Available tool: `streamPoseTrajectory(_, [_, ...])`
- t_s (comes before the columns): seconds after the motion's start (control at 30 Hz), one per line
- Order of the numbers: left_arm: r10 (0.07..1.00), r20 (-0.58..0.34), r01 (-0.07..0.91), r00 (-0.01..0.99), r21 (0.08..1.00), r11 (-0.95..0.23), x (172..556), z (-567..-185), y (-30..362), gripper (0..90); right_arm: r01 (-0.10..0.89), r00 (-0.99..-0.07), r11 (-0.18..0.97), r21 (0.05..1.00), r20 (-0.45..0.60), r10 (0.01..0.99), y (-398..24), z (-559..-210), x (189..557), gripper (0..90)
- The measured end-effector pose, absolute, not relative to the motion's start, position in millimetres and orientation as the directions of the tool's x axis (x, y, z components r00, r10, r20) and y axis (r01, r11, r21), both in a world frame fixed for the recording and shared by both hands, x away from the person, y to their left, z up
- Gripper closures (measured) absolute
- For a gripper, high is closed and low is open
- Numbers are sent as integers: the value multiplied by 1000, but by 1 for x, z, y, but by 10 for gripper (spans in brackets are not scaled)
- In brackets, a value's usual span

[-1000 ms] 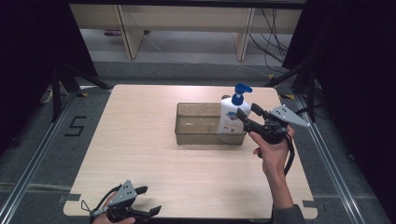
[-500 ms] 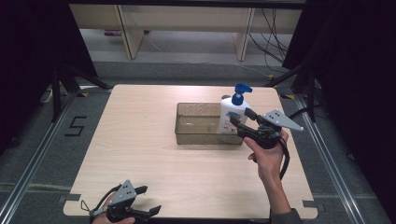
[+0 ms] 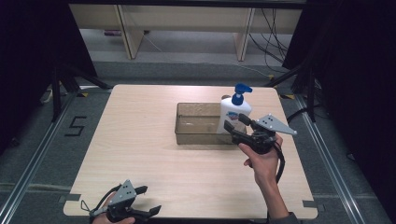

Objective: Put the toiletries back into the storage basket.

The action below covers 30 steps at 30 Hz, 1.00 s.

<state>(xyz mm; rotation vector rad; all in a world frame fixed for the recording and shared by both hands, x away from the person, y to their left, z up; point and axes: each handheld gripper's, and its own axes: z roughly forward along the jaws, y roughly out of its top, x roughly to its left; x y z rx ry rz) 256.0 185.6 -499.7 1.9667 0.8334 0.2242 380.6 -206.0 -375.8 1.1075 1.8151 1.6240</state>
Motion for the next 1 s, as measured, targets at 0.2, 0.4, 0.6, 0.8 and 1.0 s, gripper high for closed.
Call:
streamPoseTrajectory(0.2, [630,-175,459,756,829,-320,256,-500,186,148,272,-581,-15,962,177,794,-202,-380,378,337])
streamPoseTrajectory(0.4, [629,-175,459,757,828,-322,256,-499,186,148,288,-591,-3,958,180,786,-198,-382,375,330])
streamPoseTrajectory(0.6, [630,-177,459,756,829,-319,256,-500,186,148,281,-613,6,960,175,771,-193,-387,372,323])
streamPoseTrajectory(0.8, [632,-180,461,754,830,-314,256,-500,186,148,301,-624,21,953,180,761,-188,-392,368,315])
streamPoseTrajectory(1.0, [634,-178,463,753,827,-318,256,-500,186,148,298,-647,30,954,179,742,-183,-396,363,314])
